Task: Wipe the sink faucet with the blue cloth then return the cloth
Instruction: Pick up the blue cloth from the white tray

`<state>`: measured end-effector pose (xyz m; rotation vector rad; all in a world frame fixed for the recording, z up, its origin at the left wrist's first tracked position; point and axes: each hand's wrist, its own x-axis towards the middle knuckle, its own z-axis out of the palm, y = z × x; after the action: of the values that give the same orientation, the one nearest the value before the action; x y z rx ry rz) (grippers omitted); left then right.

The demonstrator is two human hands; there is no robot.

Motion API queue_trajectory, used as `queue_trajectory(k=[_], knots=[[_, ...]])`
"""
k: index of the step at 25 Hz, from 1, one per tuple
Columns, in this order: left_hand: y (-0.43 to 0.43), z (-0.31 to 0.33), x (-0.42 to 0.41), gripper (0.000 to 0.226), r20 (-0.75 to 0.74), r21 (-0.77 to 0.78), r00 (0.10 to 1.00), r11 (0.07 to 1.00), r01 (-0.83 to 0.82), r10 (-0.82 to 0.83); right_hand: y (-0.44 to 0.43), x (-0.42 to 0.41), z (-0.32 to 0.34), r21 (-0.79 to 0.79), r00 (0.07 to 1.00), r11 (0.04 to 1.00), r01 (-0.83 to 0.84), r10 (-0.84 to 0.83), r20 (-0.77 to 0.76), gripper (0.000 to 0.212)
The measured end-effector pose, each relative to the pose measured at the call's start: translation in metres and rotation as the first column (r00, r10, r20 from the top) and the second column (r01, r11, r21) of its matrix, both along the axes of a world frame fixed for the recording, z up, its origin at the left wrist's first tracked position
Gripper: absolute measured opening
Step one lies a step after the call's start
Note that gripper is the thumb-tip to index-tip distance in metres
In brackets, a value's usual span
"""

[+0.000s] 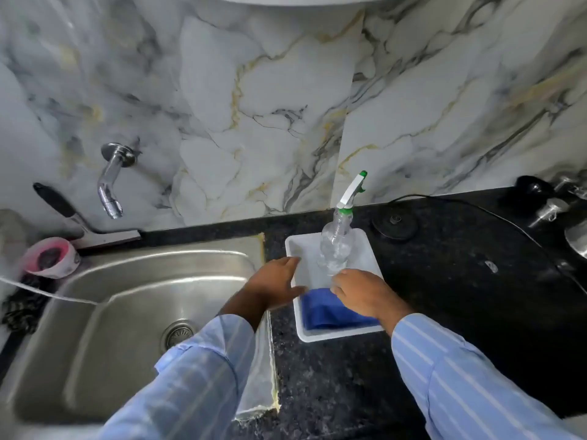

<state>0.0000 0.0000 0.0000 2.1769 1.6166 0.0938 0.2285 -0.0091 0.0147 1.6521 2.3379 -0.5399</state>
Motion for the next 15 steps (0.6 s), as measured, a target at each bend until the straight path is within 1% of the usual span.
queue_trajectory(k=[1,2,4,6,8,10,12,14,15], knots=[[0.003,-0.013,0.014,0.078,-0.084,-0.025,0.995,0.998,0.055,-0.057,0.003,0.009,-0.013,-0.027,0.999,1.000,0.014,-0.012,0.050,0.035],[0.007,-0.025,0.025,0.074,-0.151,-0.025,0.984,0.995,0.094,-0.097,0.007,0.018,-0.024,-0.037,0.997,0.998,0.042,-0.040,0.065,0.033],[0.006,-0.052,0.044,0.064,-0.282,-0.018,0.949,0.989,0.143,-0.143,0.010,0.032,-0.048,-0.041,0.992,0.998,0.057,-0.052,0.118,0.025],[0.006,-0.073,0.058,0.052,-0.392,-0.025,0.909,0.990,0.142,-0.140,0.014,0.039,-0.069,-0.017,0.992,0.998,0.056,-0.054,0.114,0.023],[0.003,-0.084,0.065,0.042,-0.458,-0.039,0.882,0.994,0.102,-0.108,0.016,0.041,-0.078,0.004,0.992,0.999,0.054,-0.054,0.110,0.023],[0.000,-0.090,0.071,0.036,-0.493,-0.011,0.867,0.997,0.070,-0.067,0.019,0.044,-0.086,0.021,0.991,0.999,0.029,-0.031,0.132,0.024],[0.000,-0.090,0.075,0.030,-0.488,0.057,0.872,0.996,0.063,-0.027,0.021,0.043,-0.085,0.054,0.985,0.998,-0.011,0.001,0.172,0.026],[0.002,-0.083,0.076,0.028,-0.422,0.078,0.906,0.996,0.049,-0.011,0.025,0.043,-0.077,0.022,0.982,1.000,-0.007,0.003,0.189,0.026],[0.003,-0.076,0.075,0.029,-0.349,0.061,0.937,0.998,0.023,0.000,0.027,0.043,-0.071,-0.010,0.983,1.000,0.009,-0.007,0.186,0.025]])
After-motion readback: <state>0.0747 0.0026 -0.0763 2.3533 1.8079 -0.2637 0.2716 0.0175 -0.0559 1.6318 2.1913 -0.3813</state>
